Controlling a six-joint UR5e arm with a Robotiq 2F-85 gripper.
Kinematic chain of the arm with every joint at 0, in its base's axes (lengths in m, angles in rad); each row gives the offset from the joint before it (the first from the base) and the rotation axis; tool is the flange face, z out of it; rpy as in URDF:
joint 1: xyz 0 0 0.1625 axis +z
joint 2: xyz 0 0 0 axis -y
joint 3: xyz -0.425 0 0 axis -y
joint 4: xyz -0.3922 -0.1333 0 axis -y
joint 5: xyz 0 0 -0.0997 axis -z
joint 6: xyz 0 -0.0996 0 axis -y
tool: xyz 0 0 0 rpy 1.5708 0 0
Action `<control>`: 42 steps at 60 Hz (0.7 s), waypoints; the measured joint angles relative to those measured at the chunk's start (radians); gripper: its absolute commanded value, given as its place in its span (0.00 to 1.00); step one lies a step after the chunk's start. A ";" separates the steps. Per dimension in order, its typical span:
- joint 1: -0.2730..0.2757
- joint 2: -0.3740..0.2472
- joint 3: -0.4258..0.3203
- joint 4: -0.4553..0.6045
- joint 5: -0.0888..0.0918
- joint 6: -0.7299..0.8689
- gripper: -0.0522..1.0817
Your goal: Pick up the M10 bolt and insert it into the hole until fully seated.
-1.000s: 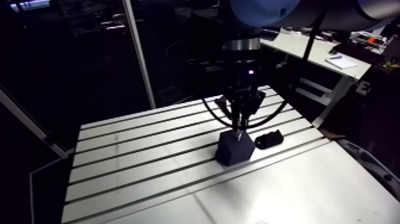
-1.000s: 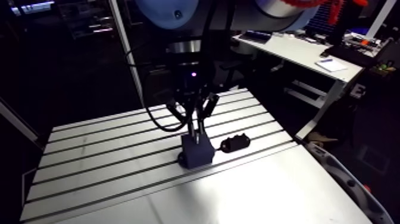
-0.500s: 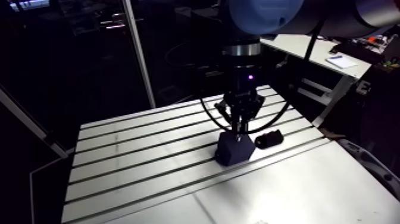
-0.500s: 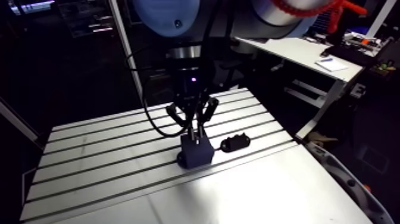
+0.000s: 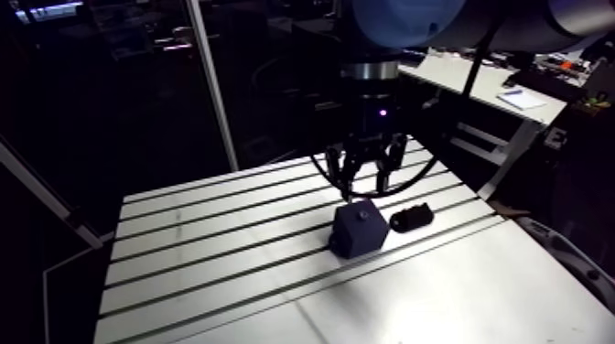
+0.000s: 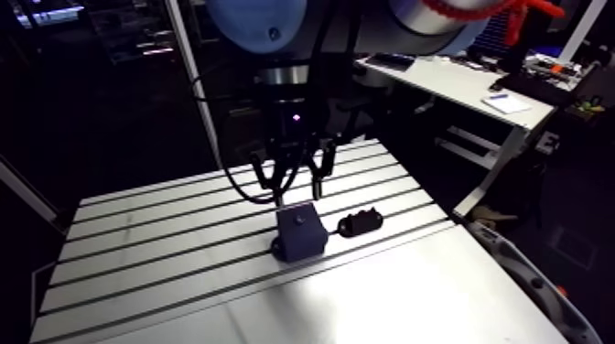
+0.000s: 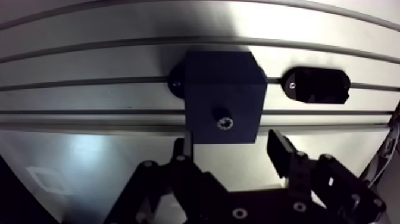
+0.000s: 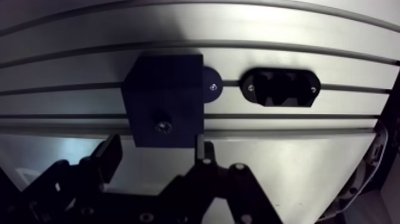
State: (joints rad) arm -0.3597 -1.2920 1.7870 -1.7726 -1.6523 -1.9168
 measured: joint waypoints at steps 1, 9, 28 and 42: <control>0.000 -0.002 -0.004 0.001 0.003 -0.001 0.05; -0.001 -0.022 -0.044 0.032 0.022 -0.004 0.05; 0.001 -0.052 -0.172 0.191 0.044 -0.002 0.05; 0.004 -0.082 -0.250 0.267 0.053 0.001 0.05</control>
State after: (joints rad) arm -0.3561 -1.3736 1.5374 -1.5052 -1.5996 -1.9161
